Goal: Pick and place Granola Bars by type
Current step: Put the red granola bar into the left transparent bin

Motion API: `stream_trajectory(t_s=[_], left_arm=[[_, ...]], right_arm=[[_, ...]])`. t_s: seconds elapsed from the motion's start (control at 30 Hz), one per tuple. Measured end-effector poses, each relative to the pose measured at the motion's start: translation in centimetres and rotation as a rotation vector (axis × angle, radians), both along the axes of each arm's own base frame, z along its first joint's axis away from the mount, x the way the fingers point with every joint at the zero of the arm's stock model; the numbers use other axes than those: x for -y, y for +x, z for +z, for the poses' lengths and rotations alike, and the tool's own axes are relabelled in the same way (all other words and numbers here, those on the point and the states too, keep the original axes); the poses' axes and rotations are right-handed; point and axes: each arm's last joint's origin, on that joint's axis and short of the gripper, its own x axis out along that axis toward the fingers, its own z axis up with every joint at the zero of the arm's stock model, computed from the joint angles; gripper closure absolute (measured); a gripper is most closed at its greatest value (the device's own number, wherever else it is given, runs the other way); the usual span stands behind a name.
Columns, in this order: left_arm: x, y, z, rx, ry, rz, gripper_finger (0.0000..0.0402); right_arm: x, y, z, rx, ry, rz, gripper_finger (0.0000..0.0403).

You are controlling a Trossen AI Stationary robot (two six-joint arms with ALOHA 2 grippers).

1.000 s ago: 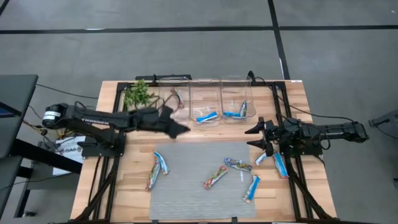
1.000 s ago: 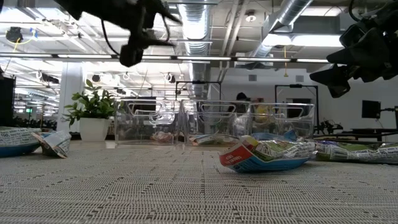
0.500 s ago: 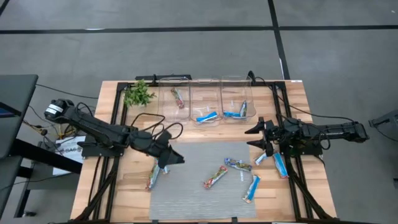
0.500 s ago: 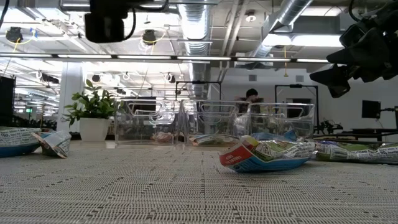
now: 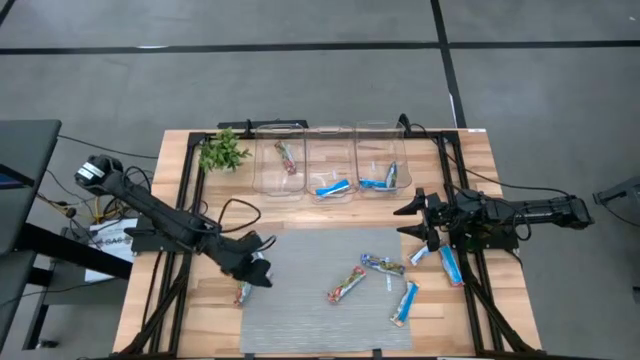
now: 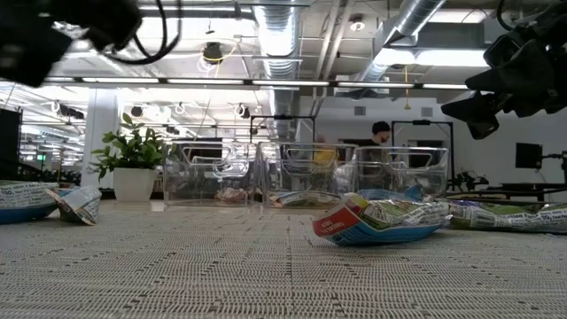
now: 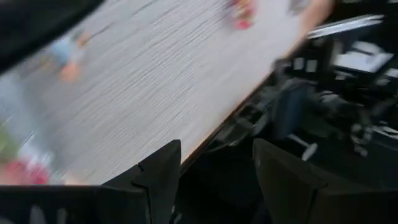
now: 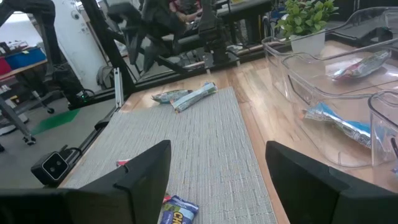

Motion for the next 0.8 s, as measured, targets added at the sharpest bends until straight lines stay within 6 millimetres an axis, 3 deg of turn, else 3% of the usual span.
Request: stream_trajectory(t_s=[0.17, 0.53, 0.8], left_arm=[[0.6, -1.2, -0.9, -0.162, -0.029, 0.067, 0.0208], [1.5, -0.6, -4.4, -0.377, 0.039, 0.099, 0.0208], [0.6, -1.0, -1.2, -0.427, 0.208, 0.175, 0.0208]], right_arm=[[0.0, 0.0, 0.0, 0.0, 0.0, 0.0, 0.0148], [0.0, 0.0, 0.0, 0.0, 0.0, 0.0, 0.0148], [0.0, 0.0, 0.0, 0.001, 0.0, 0.0, 0.0148]])
